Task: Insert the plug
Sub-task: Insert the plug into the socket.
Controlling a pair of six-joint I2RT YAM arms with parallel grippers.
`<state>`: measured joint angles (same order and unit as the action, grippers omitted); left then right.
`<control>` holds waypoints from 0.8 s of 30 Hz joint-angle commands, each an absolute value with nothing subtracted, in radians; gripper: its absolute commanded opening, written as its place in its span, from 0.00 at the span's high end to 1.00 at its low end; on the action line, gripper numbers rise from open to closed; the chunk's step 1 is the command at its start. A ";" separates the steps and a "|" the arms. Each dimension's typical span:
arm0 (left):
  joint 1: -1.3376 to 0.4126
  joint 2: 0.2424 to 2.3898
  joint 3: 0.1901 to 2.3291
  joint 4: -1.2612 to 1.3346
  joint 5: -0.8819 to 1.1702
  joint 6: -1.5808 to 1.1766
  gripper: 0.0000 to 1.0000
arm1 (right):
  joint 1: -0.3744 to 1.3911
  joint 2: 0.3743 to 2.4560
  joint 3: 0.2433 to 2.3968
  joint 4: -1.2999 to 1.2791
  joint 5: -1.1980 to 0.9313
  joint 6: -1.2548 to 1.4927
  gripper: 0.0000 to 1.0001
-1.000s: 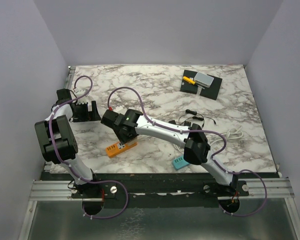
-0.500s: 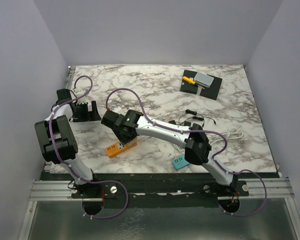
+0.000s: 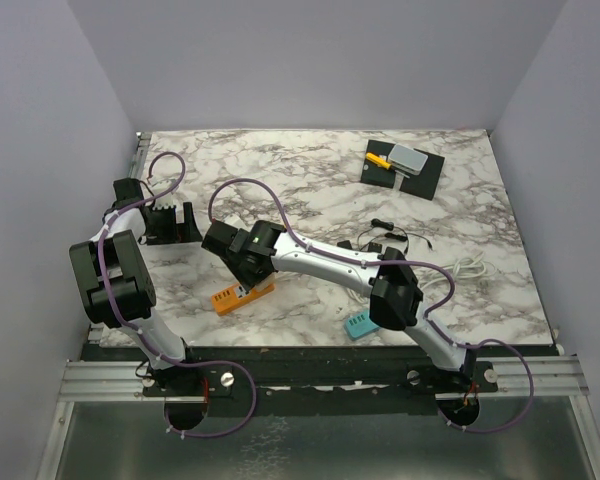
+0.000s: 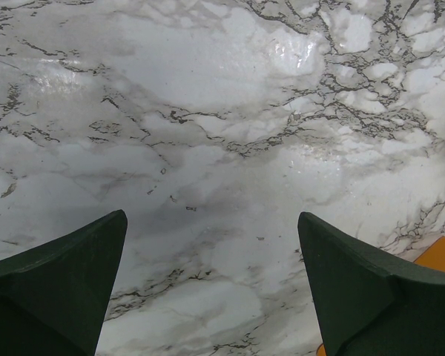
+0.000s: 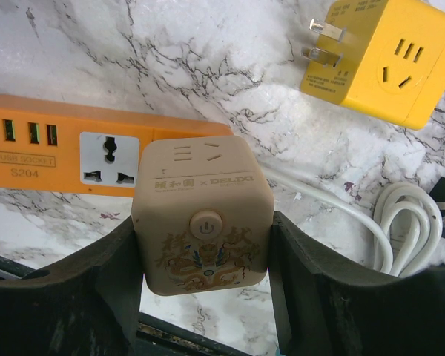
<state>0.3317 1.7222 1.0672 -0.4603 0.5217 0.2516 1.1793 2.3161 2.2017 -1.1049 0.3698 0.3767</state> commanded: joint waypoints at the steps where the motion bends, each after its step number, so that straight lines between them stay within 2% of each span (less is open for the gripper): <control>1: 0.332 1.703 1.060 -0.483 0.511 0.263 0.01 | 1.174 2.342 2.157 -1.185 0.415 0.392 0.99; 16: 0.331 1.697 1.063 -0.495 0.518 0.270 0.01 | 1.182 2.375 2.124 -1.211 0.432 0.425 0.99; 24: 0.332 1.707 1.063 -0.495 0.518 0.271 0.01 | 1.181 2.304 2.050 -1.157 0.474 0.401 0.99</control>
